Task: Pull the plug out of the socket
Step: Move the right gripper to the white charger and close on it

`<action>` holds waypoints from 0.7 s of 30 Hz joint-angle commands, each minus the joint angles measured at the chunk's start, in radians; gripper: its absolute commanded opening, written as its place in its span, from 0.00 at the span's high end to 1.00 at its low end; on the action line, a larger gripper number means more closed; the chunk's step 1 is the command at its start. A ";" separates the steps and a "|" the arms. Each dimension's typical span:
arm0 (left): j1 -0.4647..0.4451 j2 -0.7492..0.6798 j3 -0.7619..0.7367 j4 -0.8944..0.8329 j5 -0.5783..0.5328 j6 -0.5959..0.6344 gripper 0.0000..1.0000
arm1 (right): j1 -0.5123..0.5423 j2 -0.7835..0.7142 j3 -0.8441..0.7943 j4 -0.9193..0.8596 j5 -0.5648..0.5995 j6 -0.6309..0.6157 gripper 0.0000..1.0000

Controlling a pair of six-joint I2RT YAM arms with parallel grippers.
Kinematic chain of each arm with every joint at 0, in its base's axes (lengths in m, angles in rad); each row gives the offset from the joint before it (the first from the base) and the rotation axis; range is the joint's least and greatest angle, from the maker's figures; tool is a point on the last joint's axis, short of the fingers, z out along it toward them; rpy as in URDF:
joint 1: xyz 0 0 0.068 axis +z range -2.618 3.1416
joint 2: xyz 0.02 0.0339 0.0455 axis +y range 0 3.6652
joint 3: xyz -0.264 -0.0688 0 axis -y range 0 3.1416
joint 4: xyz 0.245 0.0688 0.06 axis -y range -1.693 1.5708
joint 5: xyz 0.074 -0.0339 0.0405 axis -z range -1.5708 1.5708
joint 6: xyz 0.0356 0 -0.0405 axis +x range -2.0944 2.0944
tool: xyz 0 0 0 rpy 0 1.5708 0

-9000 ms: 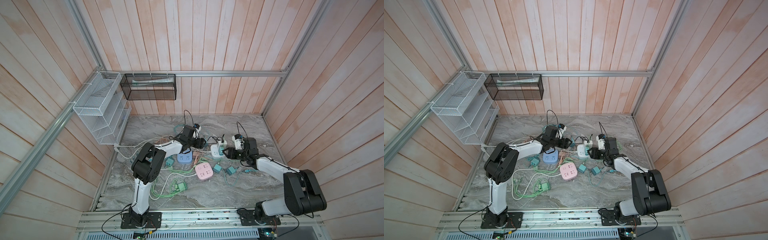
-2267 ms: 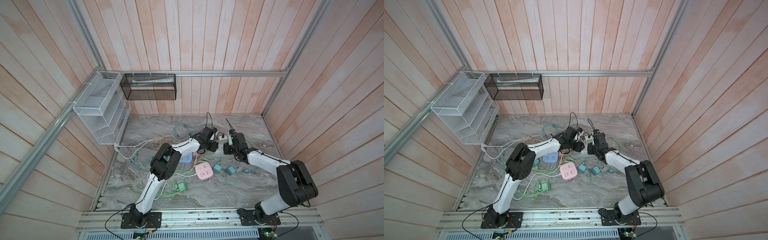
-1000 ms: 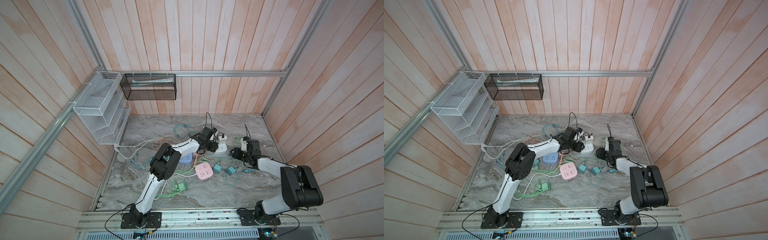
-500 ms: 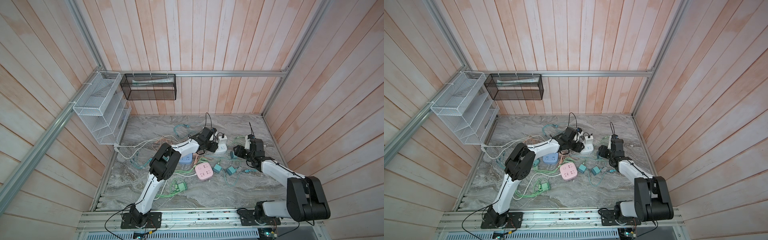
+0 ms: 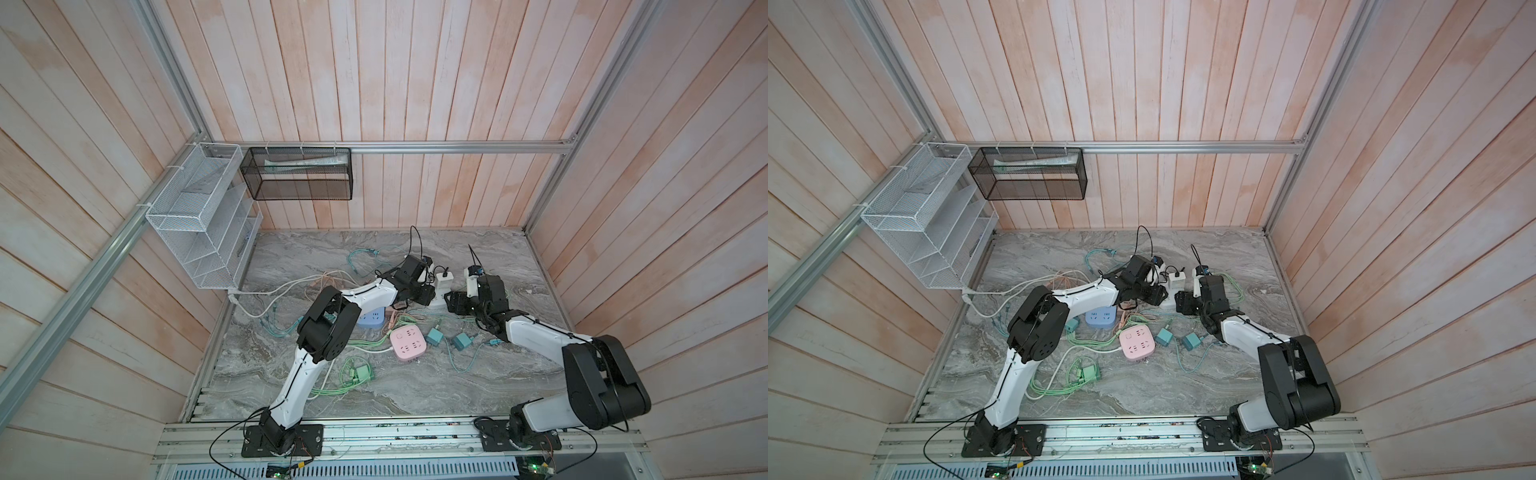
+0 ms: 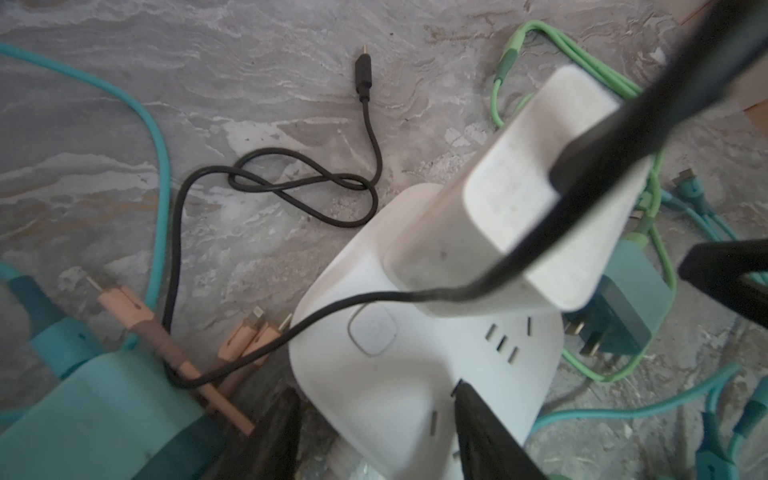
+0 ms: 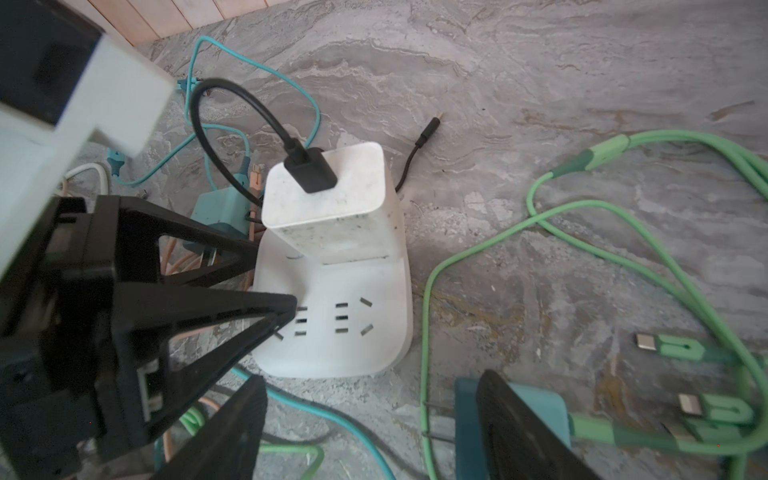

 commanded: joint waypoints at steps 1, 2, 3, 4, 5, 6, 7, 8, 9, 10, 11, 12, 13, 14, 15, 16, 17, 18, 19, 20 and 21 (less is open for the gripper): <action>0.006 0.022 -0.055 -0.124 -0.026 0.017 0.39 | 0.015 0.036 0.039 0.057 0.022 -0.026 0.22; 0.006 0.021 -0.057 -0.123 -0.023 0.018 0.39 | 0.021 0.045 0.043 0.064 0.027 -0.030 0.21; 0.006 0.021 -0.059 -0.120 -0.020 0.021 0.39 | 0.024 0.056 0.049 0.068 0.032 -0.033 0.20; 0.006 0.019 -0.061 -0.118 -0.017 0.022 0.39 | 0.028 0.067 0.055 0.072 0.036 -0.037 0.20; 0.006 0.019 -0.063 -0.116 -0.017 0.022 0.39 | 0.028 0.074 0.058 0.076 0.040 -0.039 0.20; 0.006 0.018 -0.065 -0.113 -0.013 0.022 0.40 | 0.030 0.082 0.060 0.086 0.043 -0.040 0.20; 0.006 0.018 -0.066 -0.111 -0.011 0.021 0.40 | 0.031 0.088 0.060 0.095 0.043 -0.040 0.19; 0.005 0.016 -0.069 -0.107 -0.007 0.023 0.40 | 0.033 0.094 0.061 0.106 0.046 -0.040 0.19; 0.006 0.015 -0.071 -0.103 -0.004 0.022 0.39 | 0.035 0.100 0.062 0.114 0.049 -0.042 0.19; 0.006 0.015 -0.071 -0.105 -0.004 0.022 0.39 | 0.034 0.105 0.066 0.118 0.051 -0.044 0.19; 0.006 0.015 -0.071 -0.103 -0.002 0.023 0.40 | 0.036 0.112 0.070 0.122 0.054 -0.045 0.19; 0.006 0.015 -0.070 -0.103 0.001 0.024 0.39 | 0.036 0.120 0.073 0.127 0.057 -0.050 0.19; 0.006 0.015 -0.071 -0.102 0.003 0.024 0.40 | 0.037 0.127 0.078 0.131 0.058 -0.054 0.19; 0.006 0.015 -0.072 -0.102 0.004 0.025 0.40 | 0.037 0.137 0.082 0.136 0.057 -0.060 0.19; 0.006 0.015 -0.072 -0.100 0.005 0.026 0.40 | 0.037 0.145 0.090 0.140 0.054 -0.067 0.19; 0.006 0.015 -0.073 -0.101 0.004 0.027 0.40 | 0.039 0.153 0.095 0.142 0.051 -0.073 0.19; 0.006 0.015 -0.074 -0.102 0.006 0.028 0.40 | 0.041 0.160 0.102 0.144 0.048 -0.082 0.19; 0.006 0.012 -0.074 -0.101 0.007 0.029 0.40 | 0.044 0.168 0.108 0.144 0.047 -0.090 0.20; 0.006 0.013 -0.076 -0.101 0.007 0.029 0.40 | 0.045 0.175 0.113 0.144 0.045 -0.097 0.20; 0.006 0.013 -0.075 -0.102 0.009 0.031 0.40 | 0.046 0.182 0.118 0.143 0.044 -0.102 0.20; 0.005 0.013 -0.075 -0.101 0.010 0.032 0.40 | 0.045 0.191 0.126 0.138 0.046 -0.107 0.22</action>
